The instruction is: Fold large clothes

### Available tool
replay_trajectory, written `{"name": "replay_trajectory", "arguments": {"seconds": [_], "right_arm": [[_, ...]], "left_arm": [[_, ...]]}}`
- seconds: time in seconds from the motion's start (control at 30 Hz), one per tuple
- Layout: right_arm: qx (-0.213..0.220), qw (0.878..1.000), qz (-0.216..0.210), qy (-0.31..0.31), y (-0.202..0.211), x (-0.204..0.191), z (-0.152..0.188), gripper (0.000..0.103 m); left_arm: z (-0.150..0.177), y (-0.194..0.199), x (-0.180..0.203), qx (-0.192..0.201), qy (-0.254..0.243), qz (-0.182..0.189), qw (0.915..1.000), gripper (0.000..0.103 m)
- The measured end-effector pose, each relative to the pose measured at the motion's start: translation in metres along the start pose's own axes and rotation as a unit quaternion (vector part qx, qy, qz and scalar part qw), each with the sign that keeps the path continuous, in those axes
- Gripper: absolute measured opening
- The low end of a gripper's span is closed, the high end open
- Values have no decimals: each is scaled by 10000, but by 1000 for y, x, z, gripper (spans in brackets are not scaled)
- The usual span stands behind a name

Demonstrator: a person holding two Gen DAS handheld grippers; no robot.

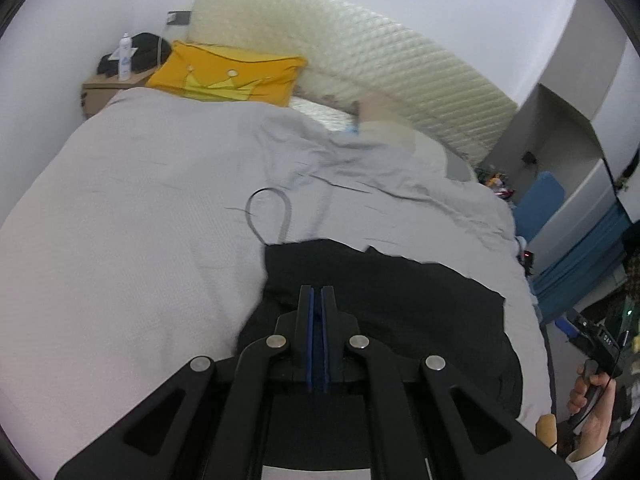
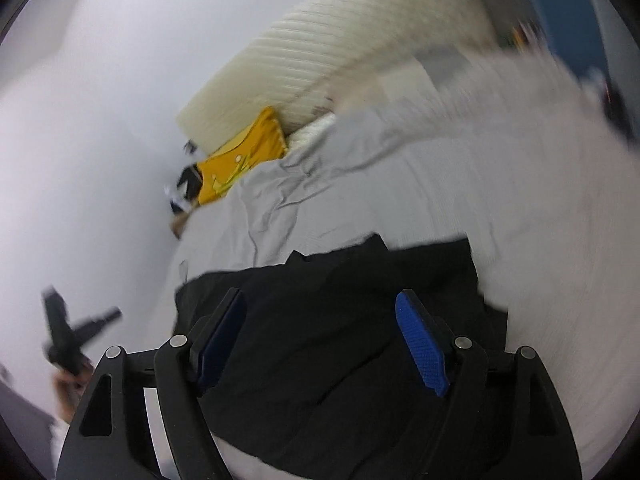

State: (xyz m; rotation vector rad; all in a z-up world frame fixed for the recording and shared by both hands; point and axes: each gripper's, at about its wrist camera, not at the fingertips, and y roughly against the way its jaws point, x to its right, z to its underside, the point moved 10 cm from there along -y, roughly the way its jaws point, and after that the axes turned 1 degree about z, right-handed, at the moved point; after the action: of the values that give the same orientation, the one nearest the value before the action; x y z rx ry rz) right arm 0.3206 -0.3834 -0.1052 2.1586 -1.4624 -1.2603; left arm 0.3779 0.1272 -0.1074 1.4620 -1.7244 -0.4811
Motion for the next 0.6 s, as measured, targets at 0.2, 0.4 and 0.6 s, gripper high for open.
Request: {"name": "replay_trajectory", "arguments": {"seconds": [0.2,0.4,0.6], "right_arm": [[229,9928,361,1119,-35,-63,44,79],[280,9848,933,1436,-89,-53,83,80],[636,9795,1459,1234,-104,-13,73,89]], "left_arm": [[46,-24,38,300,-518,-33,9982,3],[85,-75,68,398,-987,-59,9943,3],[82,-127,73,503,-1193,-225,9913,3]]}}
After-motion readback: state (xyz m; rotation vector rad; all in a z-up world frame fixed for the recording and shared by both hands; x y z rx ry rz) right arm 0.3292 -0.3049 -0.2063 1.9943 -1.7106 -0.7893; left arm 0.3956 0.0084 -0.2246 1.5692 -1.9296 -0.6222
